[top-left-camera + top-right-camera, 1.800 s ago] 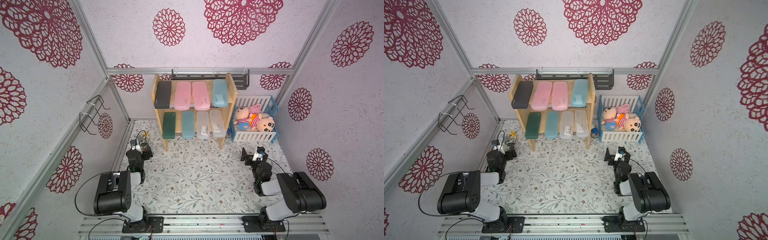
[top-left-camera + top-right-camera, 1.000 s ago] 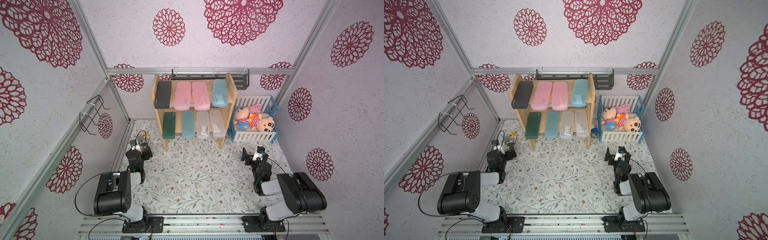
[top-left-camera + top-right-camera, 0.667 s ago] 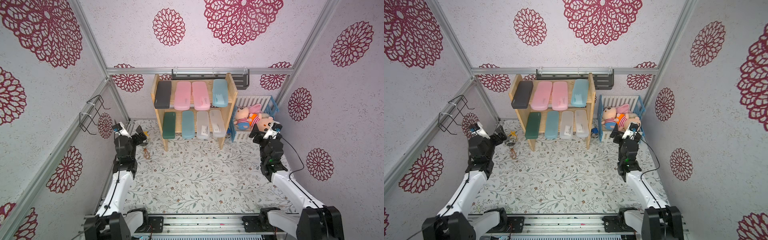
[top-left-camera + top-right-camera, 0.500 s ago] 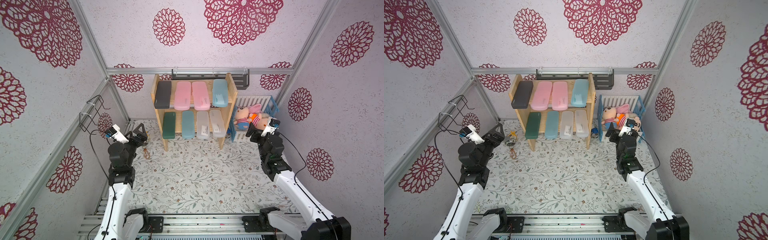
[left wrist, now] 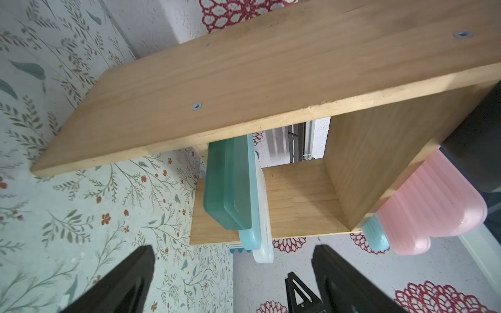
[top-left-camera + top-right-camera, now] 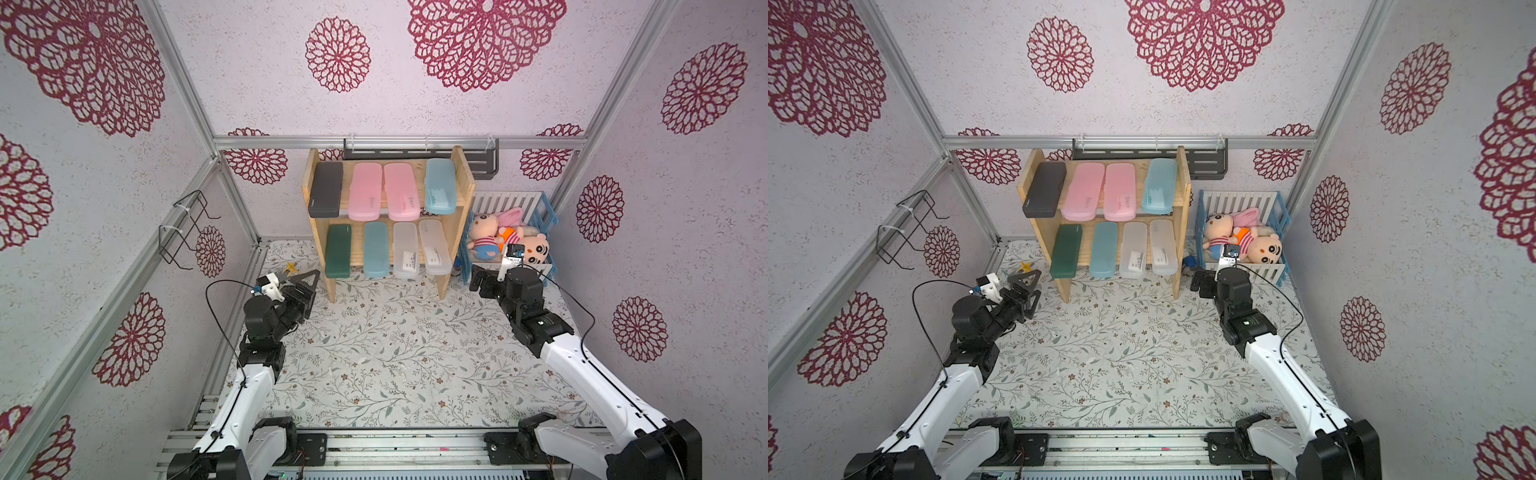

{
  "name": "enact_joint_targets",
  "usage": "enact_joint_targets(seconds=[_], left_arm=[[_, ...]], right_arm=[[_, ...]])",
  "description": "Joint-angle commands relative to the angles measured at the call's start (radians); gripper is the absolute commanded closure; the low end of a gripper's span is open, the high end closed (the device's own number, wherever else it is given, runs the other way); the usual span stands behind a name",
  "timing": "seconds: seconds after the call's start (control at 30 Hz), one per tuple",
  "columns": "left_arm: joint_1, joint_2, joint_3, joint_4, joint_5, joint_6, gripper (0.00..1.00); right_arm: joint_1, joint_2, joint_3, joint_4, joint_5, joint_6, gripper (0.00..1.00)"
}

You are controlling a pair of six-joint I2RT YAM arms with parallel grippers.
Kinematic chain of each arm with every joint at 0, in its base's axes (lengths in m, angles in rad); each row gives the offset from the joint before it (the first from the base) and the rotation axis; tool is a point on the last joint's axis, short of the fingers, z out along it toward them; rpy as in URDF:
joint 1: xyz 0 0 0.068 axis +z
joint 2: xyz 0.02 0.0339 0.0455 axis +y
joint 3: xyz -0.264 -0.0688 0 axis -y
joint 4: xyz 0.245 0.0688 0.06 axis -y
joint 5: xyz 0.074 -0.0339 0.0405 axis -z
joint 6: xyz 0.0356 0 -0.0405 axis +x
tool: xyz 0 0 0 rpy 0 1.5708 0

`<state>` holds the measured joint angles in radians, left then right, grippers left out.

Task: Remove the pencil cases from the shelf
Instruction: Pick up the pencil case from the shelf.

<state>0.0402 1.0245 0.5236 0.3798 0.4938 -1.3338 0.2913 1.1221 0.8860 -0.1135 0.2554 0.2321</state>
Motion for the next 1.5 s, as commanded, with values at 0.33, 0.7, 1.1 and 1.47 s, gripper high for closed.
enact_joint_targets(seconds=[0.33,0.7,1.1,1.47], left_arm=[[-0.085,0.132,0.120,0.047,-0.006,-0.010,0.03],[-0.111,0.307,0.159,0.202,-0.006,-0.078,0.02],[-0.117,0.379,0.177,0.271,-0.027,-0.110,0.17],[-0.120,0.398,0.134,0.330,-0.067,-0.119,0.55]], right_arm=[[0.007,0.053,0.059,-0.003,-0.049,0.023,0.01],[0.006,0.083,0.066,-0.007,-0.035,0.007,0.01],[0.006,0.103,0.070,0.003,-0.026,0.002,0.01],[0.006,0.106,0.074,0.001,-0.018,-0.020,0.01]])
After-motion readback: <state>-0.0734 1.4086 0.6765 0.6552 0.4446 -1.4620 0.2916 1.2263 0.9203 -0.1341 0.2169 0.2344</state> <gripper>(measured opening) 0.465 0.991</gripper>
